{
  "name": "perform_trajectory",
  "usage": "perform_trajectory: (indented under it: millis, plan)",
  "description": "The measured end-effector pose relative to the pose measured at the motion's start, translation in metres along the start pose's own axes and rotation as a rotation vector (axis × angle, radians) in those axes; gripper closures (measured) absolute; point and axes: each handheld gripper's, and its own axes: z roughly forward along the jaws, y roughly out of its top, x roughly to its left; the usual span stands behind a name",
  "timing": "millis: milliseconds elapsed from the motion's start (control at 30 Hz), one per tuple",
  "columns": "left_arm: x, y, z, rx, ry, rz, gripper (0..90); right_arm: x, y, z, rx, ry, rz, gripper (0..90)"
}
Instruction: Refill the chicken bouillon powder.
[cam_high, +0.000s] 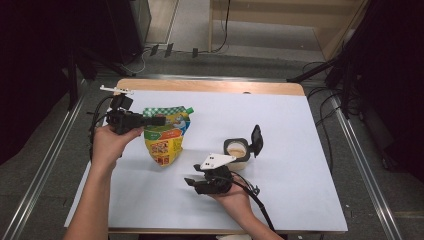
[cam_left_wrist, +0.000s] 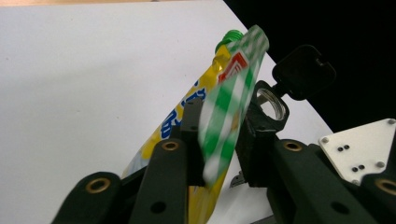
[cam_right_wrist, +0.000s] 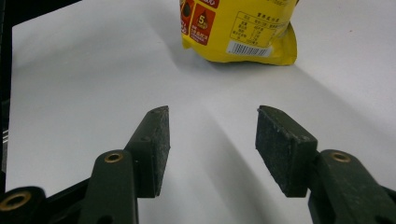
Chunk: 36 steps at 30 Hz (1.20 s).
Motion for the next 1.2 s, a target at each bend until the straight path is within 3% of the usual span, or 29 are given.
perform_trajectory:
  millis: [867,1200]
  plan:
    - [-0.008,0.003,-0.005,0.02,0.025,0.027,62.6,0.0,0.001,-0.001,0.005,-0.004,-0.004,46.7]
    - [-0.017,0.005,-0.01,0.026,0.003,0.036,60.3,0.0,0.001,-0.001,0.004,-0.007,-0.01,46.9]
